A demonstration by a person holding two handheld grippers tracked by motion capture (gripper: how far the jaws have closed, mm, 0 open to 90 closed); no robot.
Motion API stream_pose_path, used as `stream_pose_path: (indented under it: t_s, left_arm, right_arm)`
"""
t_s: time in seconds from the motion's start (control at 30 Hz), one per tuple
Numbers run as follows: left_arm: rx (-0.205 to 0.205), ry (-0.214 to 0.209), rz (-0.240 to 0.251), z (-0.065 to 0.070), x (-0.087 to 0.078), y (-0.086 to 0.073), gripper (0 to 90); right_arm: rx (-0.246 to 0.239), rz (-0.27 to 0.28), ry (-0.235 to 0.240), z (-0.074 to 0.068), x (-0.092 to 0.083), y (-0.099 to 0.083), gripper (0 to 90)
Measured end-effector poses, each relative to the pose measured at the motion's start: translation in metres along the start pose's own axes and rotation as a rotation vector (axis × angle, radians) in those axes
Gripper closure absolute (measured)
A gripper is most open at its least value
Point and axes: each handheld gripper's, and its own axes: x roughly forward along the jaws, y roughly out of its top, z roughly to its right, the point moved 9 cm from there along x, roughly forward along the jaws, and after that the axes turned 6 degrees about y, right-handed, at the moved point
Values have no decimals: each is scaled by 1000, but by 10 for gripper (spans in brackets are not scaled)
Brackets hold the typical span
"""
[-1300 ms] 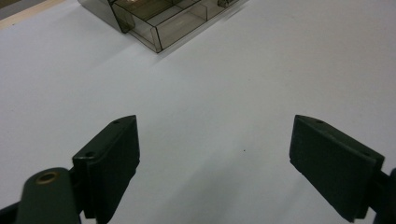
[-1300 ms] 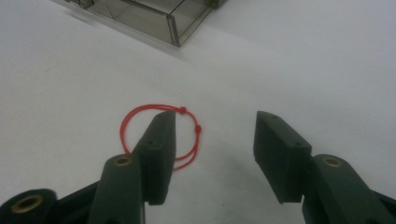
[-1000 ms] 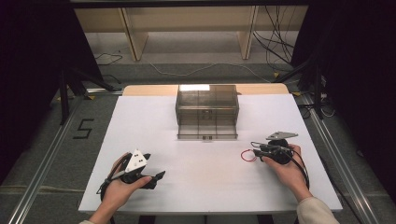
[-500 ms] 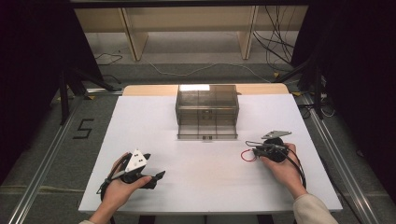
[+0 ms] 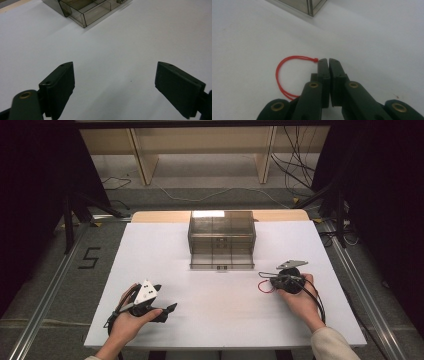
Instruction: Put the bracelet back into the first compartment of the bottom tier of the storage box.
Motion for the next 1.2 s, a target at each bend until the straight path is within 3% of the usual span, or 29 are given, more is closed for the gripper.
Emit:
stream_pose_path:
  t_s: [1.2]
  left_arm:
    - [-3,8,8,-1,-1,1,162]
  right_arm:
    - [65,104,23,0,-16,13,900]
